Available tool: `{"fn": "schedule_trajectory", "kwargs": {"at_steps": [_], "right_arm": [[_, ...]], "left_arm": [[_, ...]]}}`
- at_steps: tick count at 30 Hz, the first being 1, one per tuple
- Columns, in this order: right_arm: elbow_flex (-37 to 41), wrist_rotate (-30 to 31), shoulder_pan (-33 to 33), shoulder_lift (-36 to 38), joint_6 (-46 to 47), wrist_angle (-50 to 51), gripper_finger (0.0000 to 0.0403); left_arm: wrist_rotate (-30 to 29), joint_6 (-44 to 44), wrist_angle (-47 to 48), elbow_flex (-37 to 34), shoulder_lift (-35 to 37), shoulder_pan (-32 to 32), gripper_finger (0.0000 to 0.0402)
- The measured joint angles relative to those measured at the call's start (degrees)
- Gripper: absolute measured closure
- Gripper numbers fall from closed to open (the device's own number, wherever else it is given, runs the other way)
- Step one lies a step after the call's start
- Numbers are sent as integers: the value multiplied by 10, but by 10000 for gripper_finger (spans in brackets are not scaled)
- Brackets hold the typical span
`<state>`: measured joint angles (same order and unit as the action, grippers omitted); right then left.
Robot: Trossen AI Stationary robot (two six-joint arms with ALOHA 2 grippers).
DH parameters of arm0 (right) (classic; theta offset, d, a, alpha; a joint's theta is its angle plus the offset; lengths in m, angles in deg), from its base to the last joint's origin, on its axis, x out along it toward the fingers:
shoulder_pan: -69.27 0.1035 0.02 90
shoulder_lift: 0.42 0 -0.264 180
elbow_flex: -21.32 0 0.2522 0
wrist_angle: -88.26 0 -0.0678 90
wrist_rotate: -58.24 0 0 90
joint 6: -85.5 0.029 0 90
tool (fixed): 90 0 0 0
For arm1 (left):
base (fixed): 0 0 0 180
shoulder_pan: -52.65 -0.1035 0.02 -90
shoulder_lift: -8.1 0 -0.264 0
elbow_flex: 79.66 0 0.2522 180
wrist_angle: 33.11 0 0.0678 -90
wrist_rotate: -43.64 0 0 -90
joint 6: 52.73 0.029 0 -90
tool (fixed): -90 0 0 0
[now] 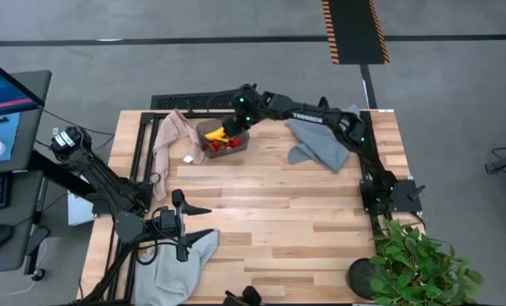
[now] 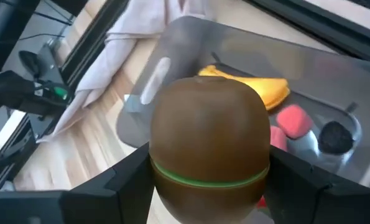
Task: Pick and placing Produce into tupperware
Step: Put the brown kiwi into the black bin, then return to Home Position
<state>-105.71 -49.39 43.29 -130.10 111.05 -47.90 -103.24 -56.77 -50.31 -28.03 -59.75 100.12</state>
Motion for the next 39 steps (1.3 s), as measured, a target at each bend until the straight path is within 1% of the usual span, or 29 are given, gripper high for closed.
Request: {"fn": "schedule_trajectory", "kwargs": {"at_steps": [6, 14, 17, 21, 24, 28, 32, 35, 39], "right_arm": [[0, -3, -4, -1, 10, 4, 124], [0, -3, 5, -1, 10, -1, 67], [0, -1, 4, -1, 10, -4, 51], [0, -4, 3, 0, 12, -27, 43], [-4, -20, 2, 5, 11, -32, 42], [-42, -92, 5, 4, -20, -32, 42], [-94, -134, 28, 10, -42, -12, 42], [-142, -140, 45, 33, -63, -4, 42], [-199, -138, 38, 94, -87, 63, 41]], "left_arm": [[0, 0, 2, 0, 0, 0, 166], [0, -1, 2, 0, 0, 0, 166], [0, -4, 3, 0, 0, 0, 166], [0, -4, 3, 0, 0, 0, 166], [-1, -2, 3, 0, 0, 0, 166], [-1, -2, 4, 0, 0, 0, 166], [-1, -2, 7, 0, 0, 0, 166], [-4, -2, 7, 0, 0, 0, 166], [-9, -9, 20, 0, 0, 0, 166]]}}
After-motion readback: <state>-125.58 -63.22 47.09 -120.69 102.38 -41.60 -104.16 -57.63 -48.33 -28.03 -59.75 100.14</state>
